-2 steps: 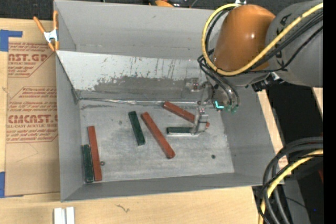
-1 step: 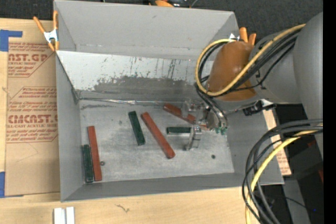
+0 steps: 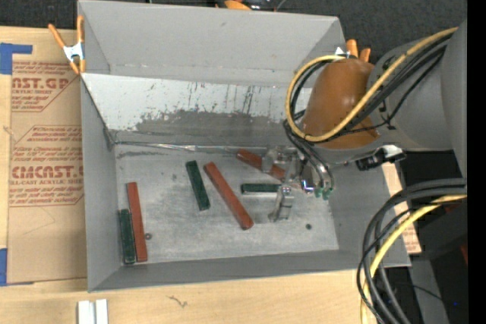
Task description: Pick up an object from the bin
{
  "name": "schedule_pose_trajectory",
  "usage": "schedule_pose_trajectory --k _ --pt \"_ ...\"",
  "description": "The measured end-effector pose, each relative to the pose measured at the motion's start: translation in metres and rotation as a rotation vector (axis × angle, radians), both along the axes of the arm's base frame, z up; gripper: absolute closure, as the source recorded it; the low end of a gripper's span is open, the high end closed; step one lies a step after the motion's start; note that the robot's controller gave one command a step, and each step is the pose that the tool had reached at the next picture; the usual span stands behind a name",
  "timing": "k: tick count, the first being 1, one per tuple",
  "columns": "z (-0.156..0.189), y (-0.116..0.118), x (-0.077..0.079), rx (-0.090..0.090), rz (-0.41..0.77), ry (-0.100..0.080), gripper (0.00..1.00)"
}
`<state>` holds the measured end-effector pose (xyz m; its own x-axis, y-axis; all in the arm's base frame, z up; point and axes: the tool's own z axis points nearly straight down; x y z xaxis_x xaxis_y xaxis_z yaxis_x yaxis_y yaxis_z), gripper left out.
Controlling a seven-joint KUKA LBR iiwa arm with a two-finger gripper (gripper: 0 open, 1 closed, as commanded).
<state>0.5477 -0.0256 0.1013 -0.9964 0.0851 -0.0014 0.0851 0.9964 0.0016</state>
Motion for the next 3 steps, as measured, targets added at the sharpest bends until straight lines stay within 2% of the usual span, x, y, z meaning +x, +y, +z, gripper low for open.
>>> schedule_pose_trajectory --k 1,2,3 --pt "0.019 -0.027 0.003 -0.003 0.027 -0.002 0.00" --pt "-0.032 -0.032 0.013 0.000 -0.104 -0.002 0.00" --pt "-0.032 -0.032 0.014 -0.001 -0.104 -0.001 0.00"
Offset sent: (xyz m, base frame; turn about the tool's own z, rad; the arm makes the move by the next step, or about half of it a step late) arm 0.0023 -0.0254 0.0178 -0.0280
